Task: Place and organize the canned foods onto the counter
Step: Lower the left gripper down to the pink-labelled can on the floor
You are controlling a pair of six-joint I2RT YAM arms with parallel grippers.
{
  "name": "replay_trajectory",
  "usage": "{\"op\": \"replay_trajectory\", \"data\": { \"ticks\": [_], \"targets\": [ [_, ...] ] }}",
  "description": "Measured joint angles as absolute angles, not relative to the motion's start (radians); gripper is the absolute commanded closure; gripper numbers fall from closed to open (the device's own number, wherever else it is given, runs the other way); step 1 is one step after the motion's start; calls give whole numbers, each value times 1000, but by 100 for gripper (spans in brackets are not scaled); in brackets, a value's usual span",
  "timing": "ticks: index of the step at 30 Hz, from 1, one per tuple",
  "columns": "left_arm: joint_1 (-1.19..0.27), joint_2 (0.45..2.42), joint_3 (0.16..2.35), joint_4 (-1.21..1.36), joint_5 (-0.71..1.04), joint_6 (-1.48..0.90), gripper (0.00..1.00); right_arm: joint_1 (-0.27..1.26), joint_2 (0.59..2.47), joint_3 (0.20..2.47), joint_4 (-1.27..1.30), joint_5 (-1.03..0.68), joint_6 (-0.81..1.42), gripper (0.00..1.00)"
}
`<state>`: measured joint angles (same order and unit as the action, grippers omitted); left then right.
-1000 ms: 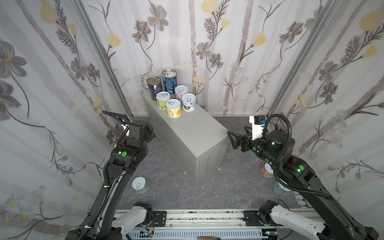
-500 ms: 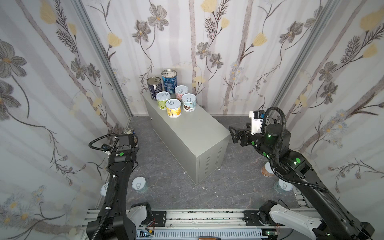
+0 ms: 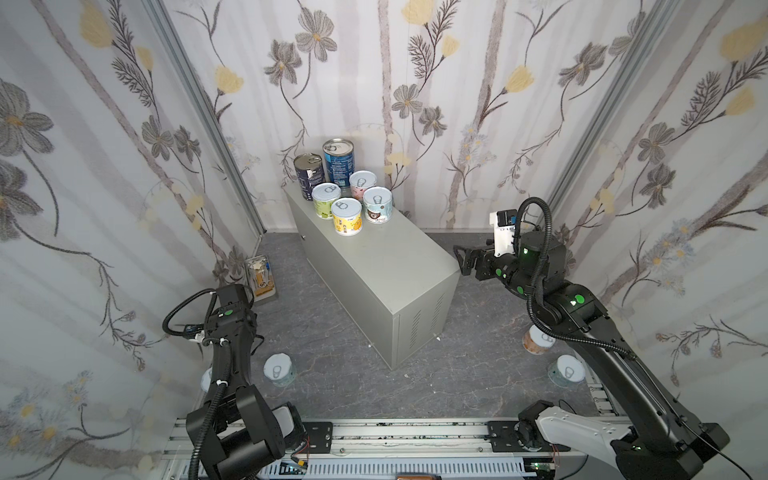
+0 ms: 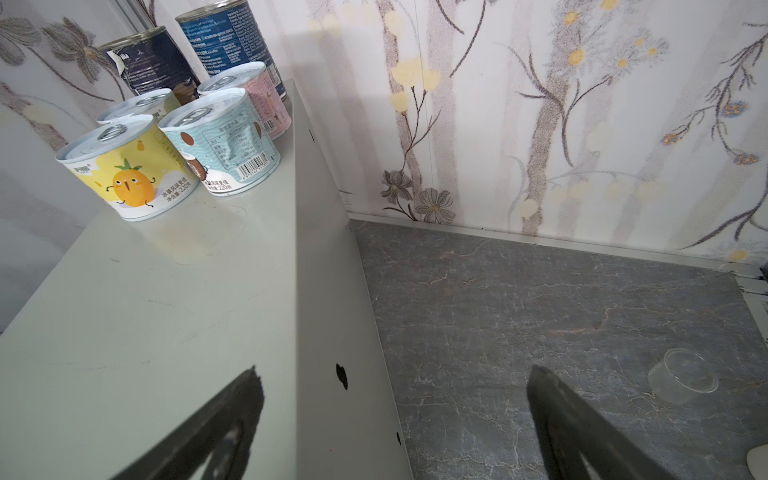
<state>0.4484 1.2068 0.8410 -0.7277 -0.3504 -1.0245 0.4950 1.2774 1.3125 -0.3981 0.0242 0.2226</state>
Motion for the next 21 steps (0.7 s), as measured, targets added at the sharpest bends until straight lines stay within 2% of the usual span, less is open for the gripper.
{"op": "replay_trajectory", "data": {
  "ticks": [10, 21],
  "targets": [
    [542, 1251, 811, -704, -407, -1056, 0, 482, 1259, 1256, -377, -1, 215, 0],
    [569, 1237, 781, -699, -459, -1058, 0, 482, 1257, 1251, -353, -22, 215, 0]
  ]
}}
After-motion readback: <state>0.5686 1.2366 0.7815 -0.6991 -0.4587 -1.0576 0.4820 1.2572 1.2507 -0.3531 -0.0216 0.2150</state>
